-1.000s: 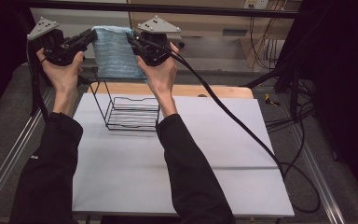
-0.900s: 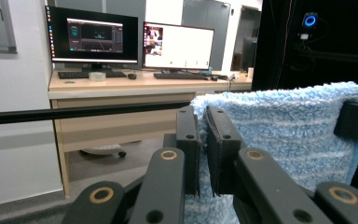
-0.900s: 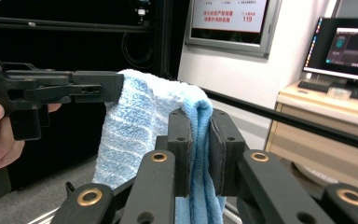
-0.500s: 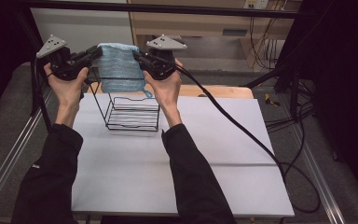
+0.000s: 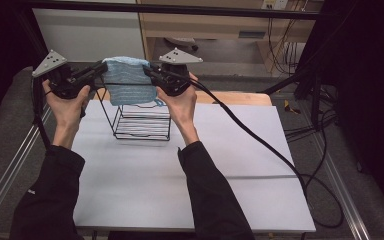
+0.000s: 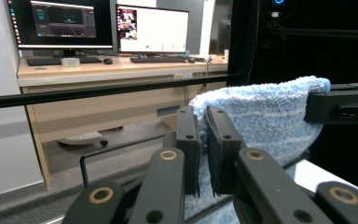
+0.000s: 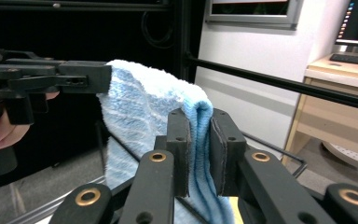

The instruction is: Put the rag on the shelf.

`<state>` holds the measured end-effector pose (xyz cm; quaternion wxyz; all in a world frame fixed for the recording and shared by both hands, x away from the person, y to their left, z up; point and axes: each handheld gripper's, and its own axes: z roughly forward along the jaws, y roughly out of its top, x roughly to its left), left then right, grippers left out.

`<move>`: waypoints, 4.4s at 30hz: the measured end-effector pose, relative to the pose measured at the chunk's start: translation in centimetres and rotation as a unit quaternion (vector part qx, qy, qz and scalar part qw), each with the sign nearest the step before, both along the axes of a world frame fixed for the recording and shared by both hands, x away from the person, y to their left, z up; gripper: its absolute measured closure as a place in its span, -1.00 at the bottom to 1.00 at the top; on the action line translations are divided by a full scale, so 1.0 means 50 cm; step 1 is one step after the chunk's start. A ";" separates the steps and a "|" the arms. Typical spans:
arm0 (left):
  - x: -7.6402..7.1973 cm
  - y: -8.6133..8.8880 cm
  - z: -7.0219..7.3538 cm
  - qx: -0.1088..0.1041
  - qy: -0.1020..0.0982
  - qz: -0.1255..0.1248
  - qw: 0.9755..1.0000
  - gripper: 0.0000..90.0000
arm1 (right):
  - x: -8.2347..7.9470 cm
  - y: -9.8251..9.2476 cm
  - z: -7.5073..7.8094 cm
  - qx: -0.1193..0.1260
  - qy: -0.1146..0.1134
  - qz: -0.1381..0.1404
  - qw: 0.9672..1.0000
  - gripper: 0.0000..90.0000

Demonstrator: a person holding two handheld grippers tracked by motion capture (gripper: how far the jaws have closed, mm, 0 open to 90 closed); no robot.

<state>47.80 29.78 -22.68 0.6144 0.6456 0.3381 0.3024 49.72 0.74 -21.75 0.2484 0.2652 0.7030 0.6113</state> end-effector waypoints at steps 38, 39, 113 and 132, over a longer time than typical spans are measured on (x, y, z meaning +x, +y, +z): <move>-0.054 0.009 0.051 -0.003 0.053 -0.007 0.999 0.74 | -0.047 -0.007 -0.048 -0.060 0.006 0.046 0.997 0.77; -0.049 0.003 0.057 0.004 0.059 -0.006 0.998 0.75 | -0.048 -0.007 -0.048 -0.062 0.005 0.047 0.997 0.77; -0.056 -0.017 -0.034 0.062 0.097 -0.027 0.993 0.69 | -0.054 0.000 -0.067 -0.053 0.059 0.064 0.995 0.58; -0.066 -0.025 0.000 0.067 0.086 -0.026 0.994 0.50 | -0.062 -0.029 -0.032 -0.036 0.054 0.057 0.996 0.31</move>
